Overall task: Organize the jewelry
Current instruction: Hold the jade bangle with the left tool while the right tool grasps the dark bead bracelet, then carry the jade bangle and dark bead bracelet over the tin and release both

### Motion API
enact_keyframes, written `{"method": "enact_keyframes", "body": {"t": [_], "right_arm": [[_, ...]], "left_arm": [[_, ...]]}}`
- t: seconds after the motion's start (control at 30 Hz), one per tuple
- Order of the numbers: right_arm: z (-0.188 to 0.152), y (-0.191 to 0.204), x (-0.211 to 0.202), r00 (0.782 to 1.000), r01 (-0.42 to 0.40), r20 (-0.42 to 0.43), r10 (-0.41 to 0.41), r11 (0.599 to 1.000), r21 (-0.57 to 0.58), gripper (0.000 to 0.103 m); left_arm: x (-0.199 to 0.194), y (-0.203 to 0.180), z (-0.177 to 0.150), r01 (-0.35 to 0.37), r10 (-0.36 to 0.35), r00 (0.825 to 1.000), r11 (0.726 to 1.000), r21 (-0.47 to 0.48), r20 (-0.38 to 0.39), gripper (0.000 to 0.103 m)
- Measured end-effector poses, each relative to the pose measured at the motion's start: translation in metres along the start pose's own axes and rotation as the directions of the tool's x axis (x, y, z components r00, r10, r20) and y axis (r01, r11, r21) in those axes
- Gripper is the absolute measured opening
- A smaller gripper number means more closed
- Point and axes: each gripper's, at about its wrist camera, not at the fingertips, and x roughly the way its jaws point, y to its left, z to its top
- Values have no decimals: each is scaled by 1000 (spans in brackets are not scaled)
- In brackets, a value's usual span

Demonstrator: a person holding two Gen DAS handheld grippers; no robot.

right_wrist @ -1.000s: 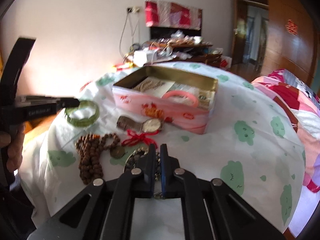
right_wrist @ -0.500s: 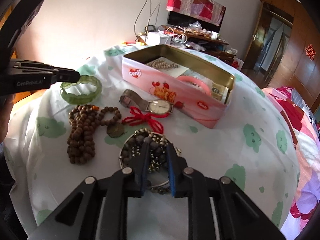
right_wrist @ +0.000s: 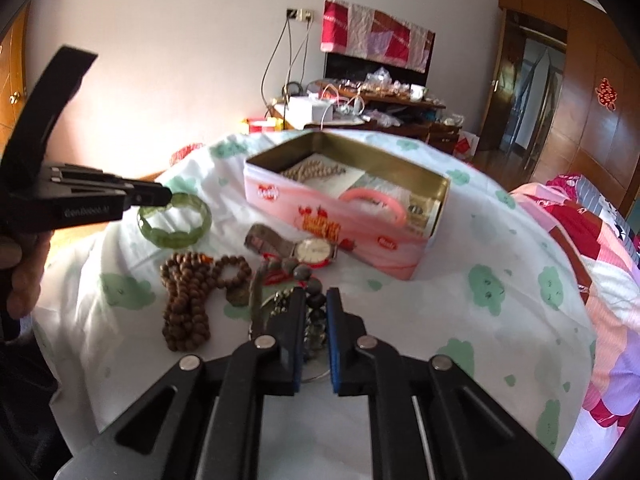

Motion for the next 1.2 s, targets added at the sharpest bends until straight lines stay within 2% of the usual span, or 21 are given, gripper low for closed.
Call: {"method": "enact_keyframes", "body": {"t": [0.2, 0.63, 1.2], "right_arm": [[11, -4, -7, 998, 34, 51, -35, 999, 17, 12], [29, -17, -7, 992, 81, 91, -84, 996, 36, 12], [46, -35, 2, 988, 107, 102, -114, 992, 71, 12]], "left_arm": [[-9, -3, 14, 1, -1, 999, 1000, 9, 35, 8], [-13, -20, 43, -13, 8, 997, 998, 59, 83, 8], [-6, -33, 70, -23, 12, 994, 994, 104, 105, 8]]}}
